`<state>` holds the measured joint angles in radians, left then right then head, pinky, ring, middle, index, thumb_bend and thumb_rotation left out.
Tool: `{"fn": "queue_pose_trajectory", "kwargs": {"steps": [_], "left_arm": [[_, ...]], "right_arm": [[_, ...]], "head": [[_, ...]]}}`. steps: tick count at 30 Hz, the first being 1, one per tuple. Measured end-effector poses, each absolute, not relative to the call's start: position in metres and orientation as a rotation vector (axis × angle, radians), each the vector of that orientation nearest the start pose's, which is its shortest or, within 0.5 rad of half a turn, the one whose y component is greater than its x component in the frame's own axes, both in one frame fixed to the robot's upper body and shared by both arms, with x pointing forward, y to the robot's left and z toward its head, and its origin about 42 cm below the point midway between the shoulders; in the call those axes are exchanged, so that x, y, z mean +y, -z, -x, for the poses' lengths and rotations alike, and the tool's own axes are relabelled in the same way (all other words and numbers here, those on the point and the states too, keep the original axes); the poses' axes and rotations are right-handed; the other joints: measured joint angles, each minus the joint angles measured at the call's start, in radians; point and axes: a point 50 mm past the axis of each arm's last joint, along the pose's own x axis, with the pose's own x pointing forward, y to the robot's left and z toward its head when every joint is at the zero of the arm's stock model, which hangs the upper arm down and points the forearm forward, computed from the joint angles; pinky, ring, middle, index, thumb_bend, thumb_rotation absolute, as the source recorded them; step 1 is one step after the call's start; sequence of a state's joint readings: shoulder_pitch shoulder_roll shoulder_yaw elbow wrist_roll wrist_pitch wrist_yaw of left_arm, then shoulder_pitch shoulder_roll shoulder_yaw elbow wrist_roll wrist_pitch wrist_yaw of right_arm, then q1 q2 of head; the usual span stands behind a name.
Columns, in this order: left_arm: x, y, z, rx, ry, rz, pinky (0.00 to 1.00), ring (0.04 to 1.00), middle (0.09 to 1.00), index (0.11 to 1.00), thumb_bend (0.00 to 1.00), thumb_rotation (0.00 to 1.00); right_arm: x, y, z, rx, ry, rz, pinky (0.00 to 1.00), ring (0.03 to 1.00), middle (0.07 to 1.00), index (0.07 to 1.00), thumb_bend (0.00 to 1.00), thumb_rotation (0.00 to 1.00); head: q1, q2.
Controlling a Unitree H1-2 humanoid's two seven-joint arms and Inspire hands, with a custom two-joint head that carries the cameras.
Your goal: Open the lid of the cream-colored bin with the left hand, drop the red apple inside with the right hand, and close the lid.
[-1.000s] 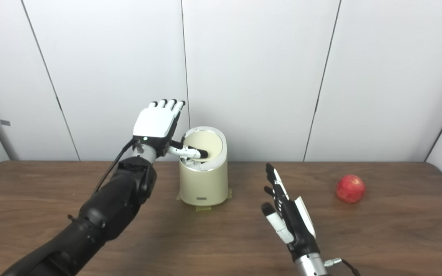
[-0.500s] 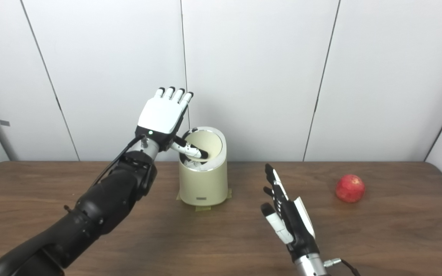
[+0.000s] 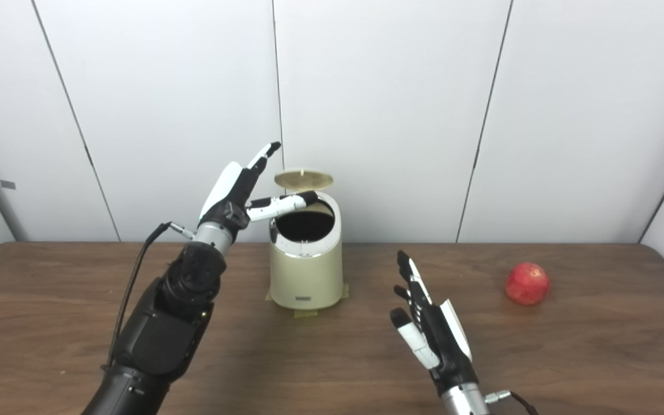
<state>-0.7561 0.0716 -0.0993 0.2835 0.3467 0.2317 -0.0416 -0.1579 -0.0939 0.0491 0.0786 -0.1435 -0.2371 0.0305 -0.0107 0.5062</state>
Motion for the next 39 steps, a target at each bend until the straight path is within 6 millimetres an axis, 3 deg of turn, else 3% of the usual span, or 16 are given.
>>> {"fn": "queue_pose_trajectory", "kwargs": {"steps": [5,12,16,22,28,34,37,39], "left_arm": [[0.161,-0.285,-0.474,-0.233,0.154,-0.406,1.0,1.0,1.0,1.0,1.0,0.61],[0.212,-0.241,-0.446,-0.137,0.178,-0.312,1.0,1.0,1.0,1.0,1.0,0.57],[0.23,-0.219,-0.422,-0.13,0.179,-0.243,0.99,1.0,1.0,1.0,1.0,0.61],[0.241,-0.188,-0.398,-0.126,0.164,-0.23,1.0,1.0,1.0,1.0,1.0,0.66],[0.246,-0.172,-0.383,-0.157,0.162,-0.087,1.0,1.0,1.0,1.0,1.0,0.6],[0.238,-0.133,-0.363,-0.103,0.165,0.035,1.0,1.0,1.0,1.0,1.0,0.58],[0.236,-0.122,-0.354,-0.079,0.171,0.054,1.0,1.0,1.0,1.0,1.0,0.59],[0.237,-0.12,-0.351,-0.075,0.168,0.058,1.0,1.0,1.0,1.0,1.0,0.59]], "right_arm": [[-0.213,-0.137,-0.331,-0.313,-0.132,0.244,0.91,0.995,1.0,1.0,0.75,0.98],[-0.218,-0.137,-0.331,-0.311,-0.132,0.257,0.91,0.992,1.0,1.0,0.75,0.99],[-0.218,-0.136,-0.331,-0.309,-0.132,0.257,0.91,0.989,1.0,1.0,0.76,0.99],[-0.219,-0.136,-0.331,-0.306,-0.135,0.26,0.91,0.989,1.0,1.0,0.76,0.99],[-0.221,-0.135,-0.331,-0.302,-0.138,0.253,0.92,0.991,1.0,1.0,0.79,0.99],[-0.223,-0.133,-0.331,-0.296,-0.147,0.254,0.92,0.987,1.0,1.0,0.82,0.96],[-0.224,-0.133,-0.33,-0.294,-0.149,0.257,0.88,0.976,1.0,1.0,0.82,0.93],[-0.225,-0.133,-0.33,-0.293,-0.151,0.262,0.77,0.914,0.968,1.0,0.81,0.88]], "head": [[0.003,0.005],[0.008,0.006],[0.009,0.008],[0.018,0.009],[0.023,0.011],[0.029,0.006],[0.009,0.002],[0.003,-0.003]]}}
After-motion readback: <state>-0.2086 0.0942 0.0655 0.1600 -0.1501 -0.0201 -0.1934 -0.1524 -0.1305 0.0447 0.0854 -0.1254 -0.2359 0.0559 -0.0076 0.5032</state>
